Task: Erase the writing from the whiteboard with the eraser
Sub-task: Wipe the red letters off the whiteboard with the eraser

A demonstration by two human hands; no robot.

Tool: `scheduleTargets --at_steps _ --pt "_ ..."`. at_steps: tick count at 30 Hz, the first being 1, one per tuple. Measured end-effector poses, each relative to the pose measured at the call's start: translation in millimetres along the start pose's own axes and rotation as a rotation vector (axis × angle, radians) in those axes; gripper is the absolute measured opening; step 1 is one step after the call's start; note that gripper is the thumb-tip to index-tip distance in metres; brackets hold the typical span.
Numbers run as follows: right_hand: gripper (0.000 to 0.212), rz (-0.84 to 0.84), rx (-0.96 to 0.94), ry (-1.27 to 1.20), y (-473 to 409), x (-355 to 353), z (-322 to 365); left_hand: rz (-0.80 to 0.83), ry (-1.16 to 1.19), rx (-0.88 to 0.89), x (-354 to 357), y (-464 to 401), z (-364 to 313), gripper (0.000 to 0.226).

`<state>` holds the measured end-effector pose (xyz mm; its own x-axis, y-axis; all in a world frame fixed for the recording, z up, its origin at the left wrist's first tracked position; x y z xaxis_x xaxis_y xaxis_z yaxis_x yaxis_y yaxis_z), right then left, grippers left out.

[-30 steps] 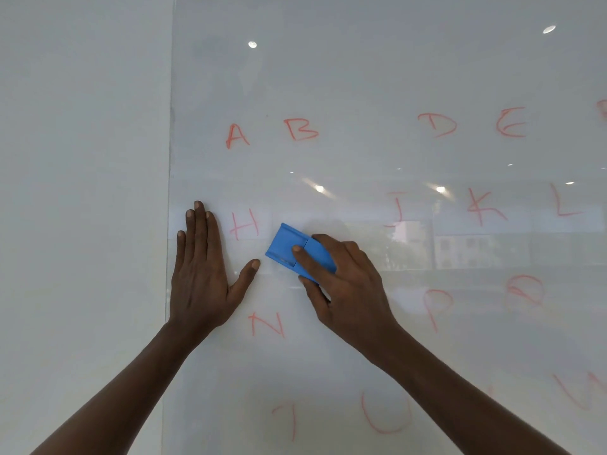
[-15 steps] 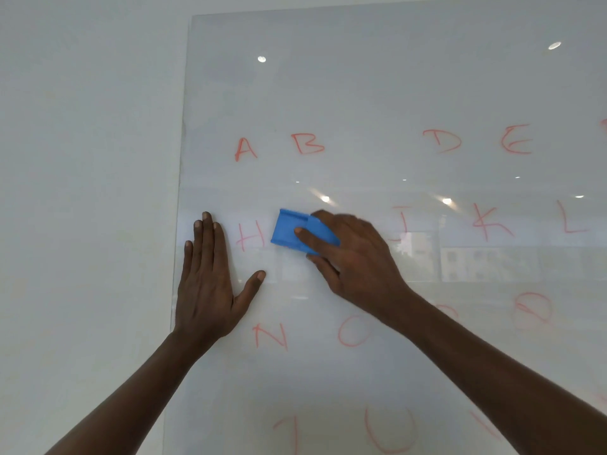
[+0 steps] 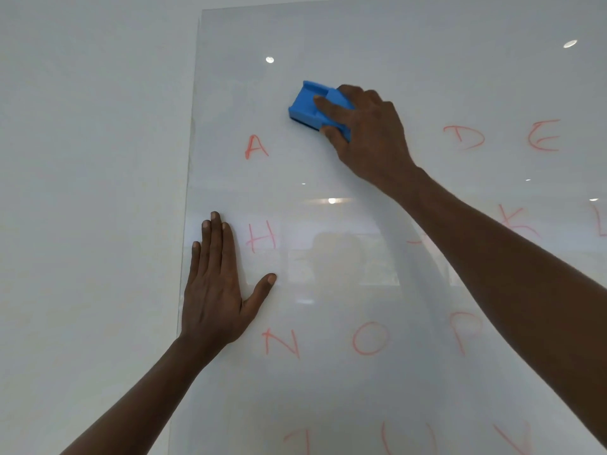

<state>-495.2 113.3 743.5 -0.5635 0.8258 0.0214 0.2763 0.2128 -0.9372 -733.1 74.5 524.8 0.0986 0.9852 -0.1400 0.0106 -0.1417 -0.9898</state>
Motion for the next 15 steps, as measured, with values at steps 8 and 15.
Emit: scheduleTargets --at_steps 8,15 --pt "0.045 0.002 0.084 -0.003 -2 1 7 -0.010 0.005 0.007 3 1 2 0.101" --pt "0.044 0.055 0.038 -0.061 54 1 49 -0.017 0.032 0.007 4 0 2 0.102"
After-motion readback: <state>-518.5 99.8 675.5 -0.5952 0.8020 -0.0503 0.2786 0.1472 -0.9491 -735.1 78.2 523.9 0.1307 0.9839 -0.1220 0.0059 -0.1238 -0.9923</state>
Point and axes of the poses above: each hand's wrist, its own y-axis away from the middle knuckle, its own x-axis out of the palm, z = x × y, the point moved 1 cm from there along -y, towards the middle knuckle, and after that the axes turned 4 degrees about y, right-handed, at the moved point
